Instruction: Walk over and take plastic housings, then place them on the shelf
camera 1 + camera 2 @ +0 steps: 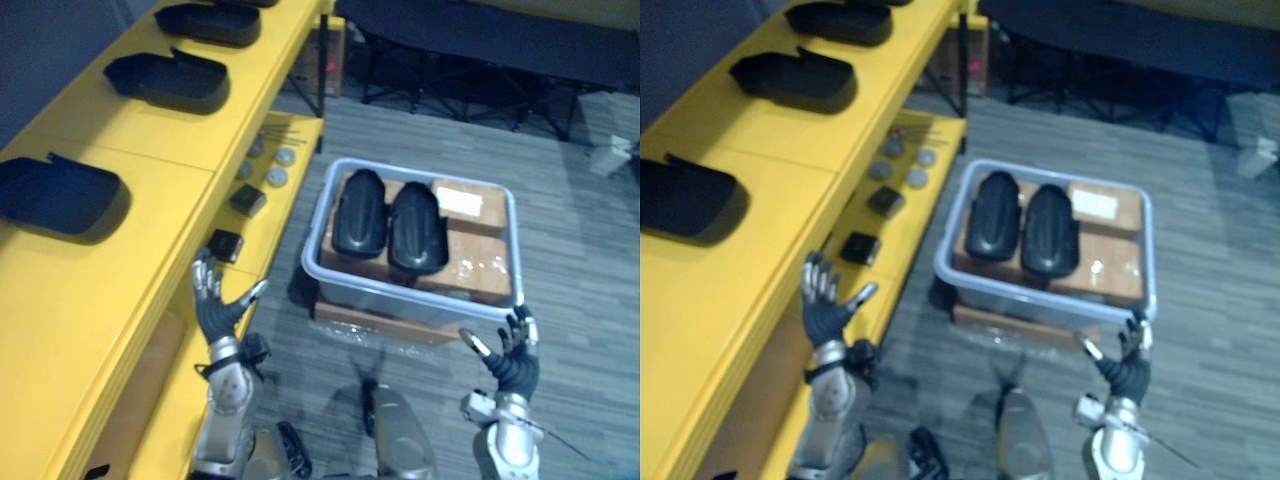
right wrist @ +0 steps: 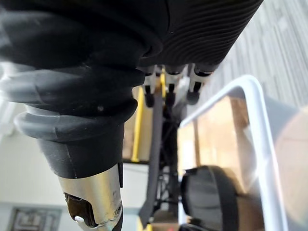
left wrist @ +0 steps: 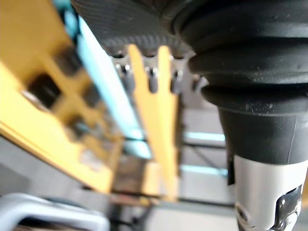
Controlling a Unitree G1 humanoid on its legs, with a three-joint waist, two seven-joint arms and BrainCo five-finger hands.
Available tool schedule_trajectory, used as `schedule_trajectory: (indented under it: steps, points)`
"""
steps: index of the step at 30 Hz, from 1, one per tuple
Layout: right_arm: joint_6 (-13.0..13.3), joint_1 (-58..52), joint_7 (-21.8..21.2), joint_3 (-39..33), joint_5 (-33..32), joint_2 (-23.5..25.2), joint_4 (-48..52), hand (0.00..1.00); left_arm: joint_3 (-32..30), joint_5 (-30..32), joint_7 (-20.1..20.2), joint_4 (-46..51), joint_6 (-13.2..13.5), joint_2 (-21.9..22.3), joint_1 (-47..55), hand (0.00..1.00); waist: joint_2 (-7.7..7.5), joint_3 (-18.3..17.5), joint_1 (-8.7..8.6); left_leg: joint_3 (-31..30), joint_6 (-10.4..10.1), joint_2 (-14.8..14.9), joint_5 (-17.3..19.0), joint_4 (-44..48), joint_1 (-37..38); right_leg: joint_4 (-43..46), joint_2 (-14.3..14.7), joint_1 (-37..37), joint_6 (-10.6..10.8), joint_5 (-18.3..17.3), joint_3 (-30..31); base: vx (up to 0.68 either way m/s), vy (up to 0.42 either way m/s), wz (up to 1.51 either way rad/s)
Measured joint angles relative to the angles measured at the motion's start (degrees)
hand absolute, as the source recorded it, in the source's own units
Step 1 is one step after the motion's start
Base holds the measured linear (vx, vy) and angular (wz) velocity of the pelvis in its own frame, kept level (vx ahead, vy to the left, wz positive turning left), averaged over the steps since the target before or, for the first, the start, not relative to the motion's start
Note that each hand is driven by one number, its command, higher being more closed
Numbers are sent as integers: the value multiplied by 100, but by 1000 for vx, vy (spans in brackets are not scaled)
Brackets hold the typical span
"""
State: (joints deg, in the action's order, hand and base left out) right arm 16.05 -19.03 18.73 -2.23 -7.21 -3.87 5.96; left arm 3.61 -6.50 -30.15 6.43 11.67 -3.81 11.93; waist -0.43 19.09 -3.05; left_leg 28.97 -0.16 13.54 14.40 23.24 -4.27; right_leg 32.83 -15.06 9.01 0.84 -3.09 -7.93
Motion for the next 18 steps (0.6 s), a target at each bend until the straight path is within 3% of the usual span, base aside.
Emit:
schedule_trajectory:
  steps: [2, 3, 5, 6, 8, 12, 16, 18]
  points:
    - [-26, 60, 4, 78, 16, 3, -128, 0, -100, -36, 67, -30, -107, -110, 181, 0, -121, -127, 85, 8, -143, 26, -114, -71, -93, -381, -201, -287, 12, 182, 2, -25, -254, -28]
    - [-137, 186, 11, 116, 22, -34, -254, 0, -130, -193, 124, -140, -219, -164, 351, 0, -117, -191, 149, -30, -354, 96, -282, -117, -126, -669, -96, -438, 251, 259, -86, -22, -290, -25]
    - [-213, 261, 12, 119, 21, -139, -306, 0, -65, -274, 161, -205, -266, 4, 585, 0, 61, -292, 219, -221, -440, 224, -558, -386, -83, -783, 71, -384, 340, 219, -242, -2, -305, -31]
    - [-268, 279, 11, 120, 20, -145, -339, 0, -43, -379, 156, -203, -254, 91, 701, 0, 86, -329, 214, -197, -509, 258, -720, -589, -33, -918, 131, -465, 622, 58, -409, 12, -301, -20]
    - [-373, 377, 8, 102, 20, -173, -457, 0, -53, -498, 143, -204, -240, 103, 723, 0, 90, -326, 211, -201, -566, 315, -816, -617, -103, -1065, 205, -503, 822, -114, -584, -13, -222, -9]
    - [-468, 796, 1, -310, -126, -451, -620, 0, 68, -523, 107, -289, -52, 269, 485, 0, 217, -27, 176, -420, -549, 551, -880, -428, -307, -1136, 411, -398, 630, -338, -772, -72, -206, -24]
    - [-390, 1503, 11, -689, -332, -807, -927, 0, 459, -580, 372, -1005, 122, 218, 138, 0, 154, 250, 32, -476, -617, 266, -950, -574, -307, -1202, 203, -147, 638, -619, -691, -95, -60, -38]
    - [-338, 1868, -8, -767, -416, -999, -1385, 0, 780, -306, 650, -1272, 103, 184, 125, 0, 238, 307, 12, -487, -635, 139, -992, -663, -290, -1221, 115, -80, 682, -594, -607, -107, 14, -15]
